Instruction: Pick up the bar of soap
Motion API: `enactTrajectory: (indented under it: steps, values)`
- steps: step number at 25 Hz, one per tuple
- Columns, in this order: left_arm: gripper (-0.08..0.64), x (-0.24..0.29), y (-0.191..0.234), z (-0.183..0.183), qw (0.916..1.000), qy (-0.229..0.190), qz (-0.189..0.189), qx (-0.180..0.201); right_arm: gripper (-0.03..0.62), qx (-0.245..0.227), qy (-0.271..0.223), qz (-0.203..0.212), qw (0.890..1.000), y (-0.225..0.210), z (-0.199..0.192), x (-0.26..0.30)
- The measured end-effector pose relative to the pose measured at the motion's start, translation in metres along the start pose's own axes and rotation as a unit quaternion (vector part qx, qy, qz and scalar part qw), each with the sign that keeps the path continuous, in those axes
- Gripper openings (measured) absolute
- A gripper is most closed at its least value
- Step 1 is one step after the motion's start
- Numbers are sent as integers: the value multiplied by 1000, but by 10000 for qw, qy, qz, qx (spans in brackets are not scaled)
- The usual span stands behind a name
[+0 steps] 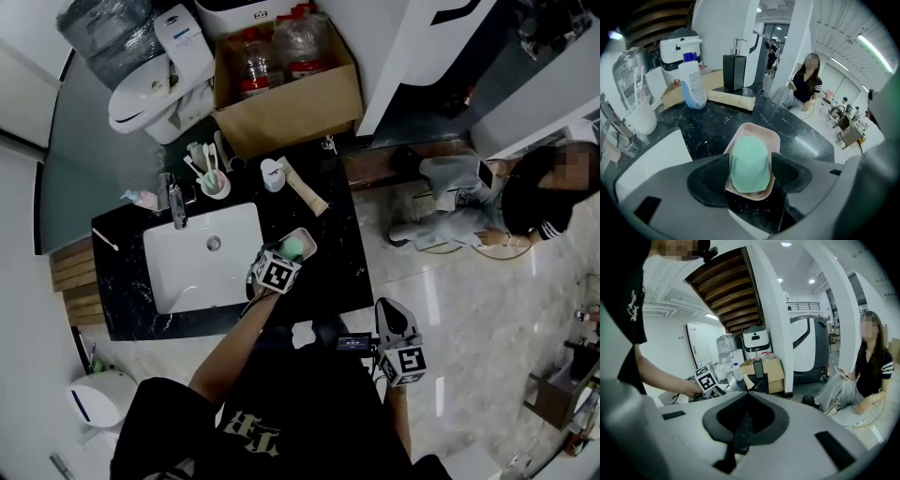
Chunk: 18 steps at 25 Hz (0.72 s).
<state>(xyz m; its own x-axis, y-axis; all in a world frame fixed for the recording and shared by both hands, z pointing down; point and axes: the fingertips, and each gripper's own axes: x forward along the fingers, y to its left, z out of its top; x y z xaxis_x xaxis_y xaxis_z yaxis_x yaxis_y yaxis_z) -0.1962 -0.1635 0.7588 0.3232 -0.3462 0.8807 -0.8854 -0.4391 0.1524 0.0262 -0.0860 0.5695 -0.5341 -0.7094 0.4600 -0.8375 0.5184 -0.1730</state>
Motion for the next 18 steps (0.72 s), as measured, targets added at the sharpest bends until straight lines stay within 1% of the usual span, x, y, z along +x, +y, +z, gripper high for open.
enactTrajectory:
  steps: [4,6,10,13,18]
  values:
    - [267,2,5,0,9996,267,-18,-116,9,-4,-35,28,10000,-2,0,2]
    - [267,5,3,1,9991,399,-87,-75,9,58,-6,-28,10000,-5,0,1]
    - [267,5,2,-1,9957,891,-187,192,9,56,-21,-33,10000,-8,-1,1]
    - [266,3,6,5,9938,1005,-151,447,9,52,-24,-54,10000,-10,1,3]
    - [265,7,-1,2,9891,1305,-198,646,9,93,-70,-127,9999,-15,3,2]
